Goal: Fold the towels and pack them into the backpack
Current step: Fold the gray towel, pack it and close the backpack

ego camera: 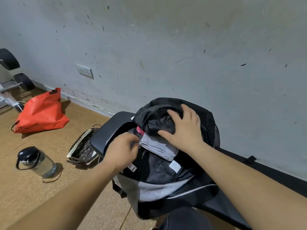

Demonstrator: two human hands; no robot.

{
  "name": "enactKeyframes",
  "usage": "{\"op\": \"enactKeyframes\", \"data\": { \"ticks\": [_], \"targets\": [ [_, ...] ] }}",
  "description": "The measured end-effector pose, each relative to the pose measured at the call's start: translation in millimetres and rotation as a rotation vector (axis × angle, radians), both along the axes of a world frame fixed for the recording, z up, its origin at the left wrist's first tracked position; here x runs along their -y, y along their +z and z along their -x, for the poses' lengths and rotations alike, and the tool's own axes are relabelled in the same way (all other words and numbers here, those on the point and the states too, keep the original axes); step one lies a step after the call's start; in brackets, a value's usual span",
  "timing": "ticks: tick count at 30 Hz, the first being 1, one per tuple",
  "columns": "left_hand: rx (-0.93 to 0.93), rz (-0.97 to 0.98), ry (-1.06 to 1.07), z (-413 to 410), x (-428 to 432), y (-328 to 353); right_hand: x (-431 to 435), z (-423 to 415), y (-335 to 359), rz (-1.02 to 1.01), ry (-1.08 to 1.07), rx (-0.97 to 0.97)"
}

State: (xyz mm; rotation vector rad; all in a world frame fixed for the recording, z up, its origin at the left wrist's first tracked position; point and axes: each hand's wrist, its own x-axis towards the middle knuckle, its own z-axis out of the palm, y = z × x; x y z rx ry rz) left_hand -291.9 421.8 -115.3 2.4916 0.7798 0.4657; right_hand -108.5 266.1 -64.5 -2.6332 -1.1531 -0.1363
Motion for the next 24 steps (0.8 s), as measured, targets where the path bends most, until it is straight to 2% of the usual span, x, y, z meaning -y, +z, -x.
{"op": "enactKeyframes", "data": {
  "ticks": [2, 4, 6, 8, 13, 15, 16, 18, 19, 20, 21, 22, 23, 24],
  "targets": [
    [-0.01, 0.013, 0.044, 12.9, -7.2, 10.5, 6.2, 2.6, 6.2, -0.048, -0.149, -0.262],
    [-0.007, 0.035, 0.059, 20.5, -7.2, 18.8, 11.4, 0.4, 11.6, -0.206, -0.273, -0.548],
    [0.022, 0.077, 0.065, 24.8, -2.1, 26.7, 16.8, 0.5, 19.8, -0.275, -0.303, -0.634],
    [0.069, 0.107, 0.074, 26.8, 3.8, 36.4, 21.5, -0.1, 27.1, -0.268, -0.277, -0.603],
    [0.285, 0.109, 0.096, 28.3, 13.8, 70.0, 22.9, 41.2, 63.9, -0.235, -0.131, -0.352],
    [0.376, 0.135, 0.16, 29.9, 15.0, 84.5, 24.1, 69.5, 74.0, -0.11, 0.001, -0.323],
    [0.398, 0.148, 0.194, 31.0, 14.5, 89.7, 25.9, 83.5, 75.3, 0.006, 0.121, -0.417],
    [0.343, 0.124, 0.222, 34.1, 9.7, 90.9, 34.5, 106.9, 75.2, 0.221, 0.336, -0.85],
    [0.277, 0.096, 0.225, 36.1, 6.8, 87.3, 38.3, 113.1, 71.1, 0.249, 0.402, -1.063],
    [0.2, 0.078, 0.218, 38.4, 4.0, 81.5, 41.2, 115.9, 64.8, 0.19, 0.421, -1.2],
    [0.113, 0.077, 0.208, 40.4, 2.0, 74.1, 41.6, 115.8, 55.5, 0.071, 0.379, -1.212],
    [0.026, 0.093, 0.199, 42.5, 0.9, 65.8, 40.6, 112.6, 44.9, -0.059, 0.302, -1.104],
    [-0.073, 0.121, 0.203, 44.5, -0.5, 56.9, 40.4, 106.2, 33.1, -0.1, 0.227, -0.908],
    [-0.171, 0.158, 0.208, 46.3, -2.4, 47.6, 41.7, 100.7, 22.1, -0.048, 0.192, -0.752]
  ]
}}
